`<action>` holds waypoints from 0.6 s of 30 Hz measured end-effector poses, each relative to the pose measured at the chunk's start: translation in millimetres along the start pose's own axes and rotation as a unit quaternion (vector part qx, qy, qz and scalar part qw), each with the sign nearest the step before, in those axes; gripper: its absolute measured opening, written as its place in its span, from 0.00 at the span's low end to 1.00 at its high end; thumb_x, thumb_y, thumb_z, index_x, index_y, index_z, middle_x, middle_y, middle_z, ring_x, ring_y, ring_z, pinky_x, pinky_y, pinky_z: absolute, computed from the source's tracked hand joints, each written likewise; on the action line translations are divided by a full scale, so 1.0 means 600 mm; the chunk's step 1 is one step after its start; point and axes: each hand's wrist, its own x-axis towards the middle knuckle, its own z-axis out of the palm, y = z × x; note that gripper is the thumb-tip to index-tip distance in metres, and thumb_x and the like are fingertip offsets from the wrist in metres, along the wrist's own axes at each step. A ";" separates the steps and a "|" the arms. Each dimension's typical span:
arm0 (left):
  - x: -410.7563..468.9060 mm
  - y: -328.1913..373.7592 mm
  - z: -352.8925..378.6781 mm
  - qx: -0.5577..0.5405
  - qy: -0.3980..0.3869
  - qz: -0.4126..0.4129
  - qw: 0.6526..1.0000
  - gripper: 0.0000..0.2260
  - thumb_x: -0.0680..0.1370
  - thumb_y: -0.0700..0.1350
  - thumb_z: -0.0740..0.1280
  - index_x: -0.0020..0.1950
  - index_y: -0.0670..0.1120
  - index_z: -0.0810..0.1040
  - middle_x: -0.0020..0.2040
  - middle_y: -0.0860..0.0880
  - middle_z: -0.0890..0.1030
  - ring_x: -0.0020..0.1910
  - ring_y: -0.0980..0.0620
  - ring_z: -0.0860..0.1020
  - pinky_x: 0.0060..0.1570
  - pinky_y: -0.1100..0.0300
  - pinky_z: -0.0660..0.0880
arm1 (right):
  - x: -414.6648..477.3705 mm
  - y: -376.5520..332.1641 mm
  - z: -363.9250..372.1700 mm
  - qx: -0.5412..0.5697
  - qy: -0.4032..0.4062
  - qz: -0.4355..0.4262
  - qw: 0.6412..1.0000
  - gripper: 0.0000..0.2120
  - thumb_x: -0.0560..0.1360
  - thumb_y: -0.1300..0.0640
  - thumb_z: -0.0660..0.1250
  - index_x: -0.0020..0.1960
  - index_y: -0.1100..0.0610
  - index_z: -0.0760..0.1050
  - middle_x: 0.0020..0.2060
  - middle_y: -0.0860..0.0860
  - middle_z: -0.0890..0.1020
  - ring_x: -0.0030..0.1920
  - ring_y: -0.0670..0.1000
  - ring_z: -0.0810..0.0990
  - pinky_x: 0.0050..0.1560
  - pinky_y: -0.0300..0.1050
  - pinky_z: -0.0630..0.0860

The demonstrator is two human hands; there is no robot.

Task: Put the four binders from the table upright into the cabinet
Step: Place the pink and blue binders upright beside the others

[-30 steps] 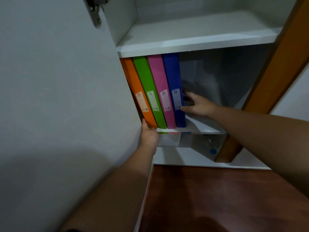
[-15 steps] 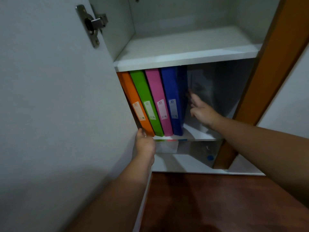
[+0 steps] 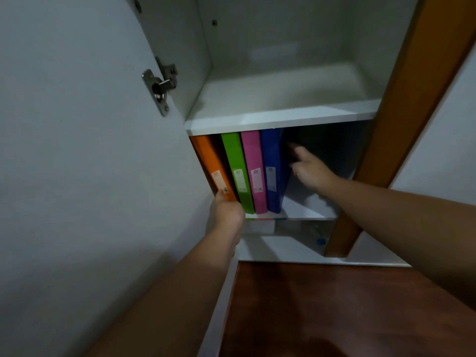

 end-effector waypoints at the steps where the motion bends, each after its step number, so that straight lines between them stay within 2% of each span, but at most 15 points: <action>1: 0.000 0.003 0.001 0.001 0.002 -0.001 1.000 0.25 0.81 0.39 0.54 0.78 0.53 0.58 0.66 0.47 0.77 0.63 0.42 0.77 0.65 0.43 0.74 | 0.003 0.001 0.000 -0.004 0.010 -0.004 1.000 0.30 0.77 0.68 0.56 0.75 0.47 0.59 0.64 0.48 0.71 0.59 0.46 0.70 0.50 0.37 0.69; 5: -0.011 0.006 0.003 -0.041 -0.015 -0.007 0.999 0.27 0.83 0.37 0.51 0.80 0.53 0.52 0.70 0.45 0.74 0.64 0.42 0.76 0.65 0.43 0.74 | 0.008 0.011 -0.003 0.013 0.022 -0.011 1.000 0.33 0.76 0.69 0.56 0.75 0.45 0.56 0.71 0.50 0.67 0.67 0.49 0.68 0.57 0.43 0.70; 8: -0.013 0.002 0.000 -0.046 -0.021 0.010 0.999 0.25 0.83 0.37 0.52 0.79 0.52 0.56 0.67 0.46 0.76 0.61 0.43 0.78 0.62 0.43 0.76 | 0.008 0.014 -0.003 0.016 0.026 -0.013 0.999 0.35 0.75 0.69 0.57 0.75 0.43 0.56 0.72 0.50 0.66 0.70 0.53 0.66 0.61 0.47 0.70; 10: -0.008 -0.001 -0.005 -0.053 -0.010 0.023 0.998 0.18 0.83 0.38 0.53 0.70 0.53 0.67 0.55 0.49 0.81 0.53 0.47 0.80 0.56 0.48 0.79 | 0.009 0.015 -0.005 0.014 0.025 -0.019 0.999 0.35 0.75 0.69 0.57 0.75 0.42 0.55 0.72 0.50 0.66 0.70 0.53 0.66 0.64 0.49 0.70; 12: -0.007 0.000 -0.010 -0.049 0.009 0.046 0.998 0.12 0.84 0.40 0.53 0.56 0.57 0.67 0.43 0.56 0.78 0.44 0.53 0.79 0.46 0.55 0.79 | 0.010 0.015 -0.007 0.011 0.025 -0.023 0.999 0.34 0.76 0.68 0.56 0.75 0.42 0.55 0.72 0.50 0.66 0.70 0.54 0.66 0.66 0.53 0.69; 15: 0.000 0.004 -0.016 -0.035 0.006 0.061 0.998 0.14 0.83 0.39 0.54 0.45 0.56 0.71 0.43 0.55 0.79 0.45 0.51 0.81 0.47 0.53 0.80 | 0.007 0.012 -0.015 -0.018 0.037 -0.043 0.998 0.32 0.77 0.67 0.56 0.75 0.43 0.56 0.70 0.52 0.67 0.66 0.51 0.69 0.61 0.48 0.71; 18: 0.007 0.003 -0.016 -0.024 -0.005 0.065 0.998 0.15 0.81 0.38 0.55 0.46 0.58 0.73 0.48 0.51 0.82 0.49 0.48 0.82 0.54 0.47 0.81 | 0.000 0.013 -0.025 -0.069 0.047 -0.060 0.995 0.29 0.78 0.67 0.56 0.74 0.45 0.59 0.68 0.55 0.69 0.61 0.52 0.72 0.55 0.46 0.72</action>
